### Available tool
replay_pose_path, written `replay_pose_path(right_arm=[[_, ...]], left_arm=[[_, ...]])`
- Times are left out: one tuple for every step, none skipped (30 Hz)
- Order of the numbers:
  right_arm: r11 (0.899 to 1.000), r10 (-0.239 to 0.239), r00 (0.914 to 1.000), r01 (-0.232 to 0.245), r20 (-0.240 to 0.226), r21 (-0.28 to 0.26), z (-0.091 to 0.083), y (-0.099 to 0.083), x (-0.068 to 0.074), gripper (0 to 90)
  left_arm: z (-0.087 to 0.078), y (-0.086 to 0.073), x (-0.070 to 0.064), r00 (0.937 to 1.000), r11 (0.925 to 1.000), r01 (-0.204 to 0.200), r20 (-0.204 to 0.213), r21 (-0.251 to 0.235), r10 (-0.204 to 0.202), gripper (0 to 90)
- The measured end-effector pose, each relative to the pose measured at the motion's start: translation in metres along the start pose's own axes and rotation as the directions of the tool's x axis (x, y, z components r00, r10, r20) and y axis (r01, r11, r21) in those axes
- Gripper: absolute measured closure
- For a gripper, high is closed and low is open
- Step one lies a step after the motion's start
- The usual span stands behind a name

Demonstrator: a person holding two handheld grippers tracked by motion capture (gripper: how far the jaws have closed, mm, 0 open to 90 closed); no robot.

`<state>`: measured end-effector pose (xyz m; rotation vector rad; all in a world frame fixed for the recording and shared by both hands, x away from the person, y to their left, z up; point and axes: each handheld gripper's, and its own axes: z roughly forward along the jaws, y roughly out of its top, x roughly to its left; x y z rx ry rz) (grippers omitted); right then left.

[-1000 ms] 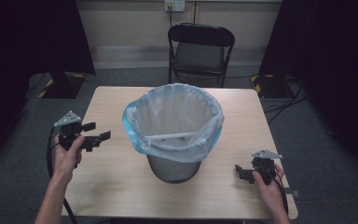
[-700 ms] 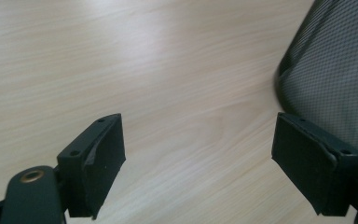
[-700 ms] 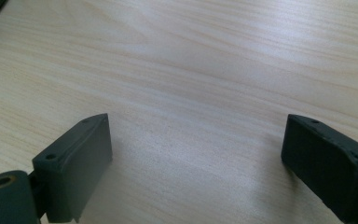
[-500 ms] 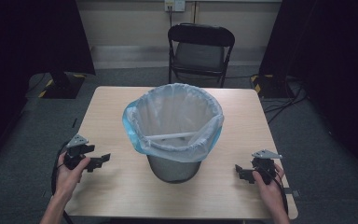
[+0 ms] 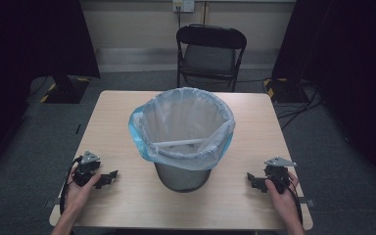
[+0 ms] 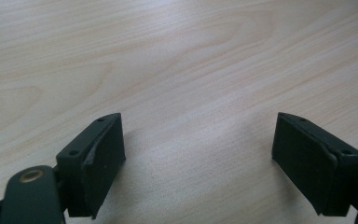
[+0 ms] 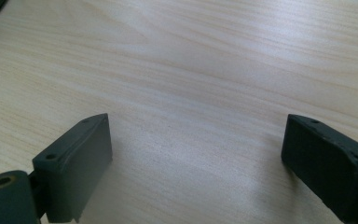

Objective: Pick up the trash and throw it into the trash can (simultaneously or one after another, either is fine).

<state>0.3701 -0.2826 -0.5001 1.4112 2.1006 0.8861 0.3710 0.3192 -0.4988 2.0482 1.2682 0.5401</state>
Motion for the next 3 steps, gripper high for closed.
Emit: replay_pose_path(right_arm=[[1.0, 0.0, 1.0, 0.0, 0.0, 0.0, 0.0, 0.0, 0.0, 7.7], [1.0, 0.0, 1.0, 0.0, 0.0, 0.0, 0.0, 0.0, 0.0, 7.7], [1.0, 0.0, 1.0, 0.0, 0.0, 0.0, 0.0, 0.0, 0.0, 7.7]], left_arm=[[0.0005, -0.001, -0.0009, 0.9999, 0.9999, 0.011, -0.002, -0.01, -0.011, 15.6], [0.0005, -0.0016, -0.0007, 0.9999, 0.9998, 0.009, -0.005, -0.016, -0.009, 15.0], [0.0005, -0.0019, -0.0005, 1.0, 0.9998, 0.006, -0.003, -0.017, -0.006, 14.9]])
